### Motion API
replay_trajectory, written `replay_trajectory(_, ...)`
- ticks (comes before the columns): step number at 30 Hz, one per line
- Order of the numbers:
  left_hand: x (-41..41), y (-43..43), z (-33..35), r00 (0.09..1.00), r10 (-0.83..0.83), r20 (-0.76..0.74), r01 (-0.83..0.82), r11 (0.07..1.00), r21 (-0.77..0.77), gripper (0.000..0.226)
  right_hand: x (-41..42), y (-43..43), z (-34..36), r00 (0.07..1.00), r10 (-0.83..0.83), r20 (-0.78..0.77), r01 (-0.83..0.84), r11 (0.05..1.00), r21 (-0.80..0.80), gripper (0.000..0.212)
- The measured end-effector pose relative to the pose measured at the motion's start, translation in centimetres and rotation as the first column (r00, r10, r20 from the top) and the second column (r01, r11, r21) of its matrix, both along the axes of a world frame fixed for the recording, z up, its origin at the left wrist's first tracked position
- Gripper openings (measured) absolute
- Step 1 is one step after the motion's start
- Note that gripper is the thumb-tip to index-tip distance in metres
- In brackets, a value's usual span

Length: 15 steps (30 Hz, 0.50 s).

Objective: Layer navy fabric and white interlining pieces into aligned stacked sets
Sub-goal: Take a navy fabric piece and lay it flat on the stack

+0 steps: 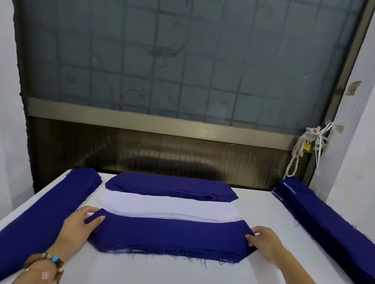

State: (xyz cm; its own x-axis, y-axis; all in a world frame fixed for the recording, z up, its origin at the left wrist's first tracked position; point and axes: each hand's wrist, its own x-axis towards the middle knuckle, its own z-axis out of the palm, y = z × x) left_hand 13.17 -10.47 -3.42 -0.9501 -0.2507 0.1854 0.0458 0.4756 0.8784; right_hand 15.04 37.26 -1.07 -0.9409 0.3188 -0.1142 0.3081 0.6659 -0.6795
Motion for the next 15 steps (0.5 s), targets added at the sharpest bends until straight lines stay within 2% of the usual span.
replay_trajectory(3, 0.5, 0.4, -0.7, 0.997, 0.055, -0.060, -0.059, 0.997, -0.056, 0.020, 1.0, -0.6, -1.0, 0.992, -0.058, -0.116, 0.052, 0.997, -0.053, 0.024)
replay_trajectory(7, 0.5, 0.3, -1.0, 0.993, 0.078, -0.092, -0.085, 0.993, -0.085, 0.020, 1.7, -1.5, -2.7, 0.967, -0.126, -0.223, 0.138, 0.990, 0.037, 0.019)
replay_trajectory(15, 0.8, 0.3, -1.0, 0.990, 0.088, -0.106, -0.097, 0.992, -0.085, 0.017, 1.5, -1.4, -3.3, 0.950, -0.167, -0.263, 0.183, 0.982, 0.037, 0.020)
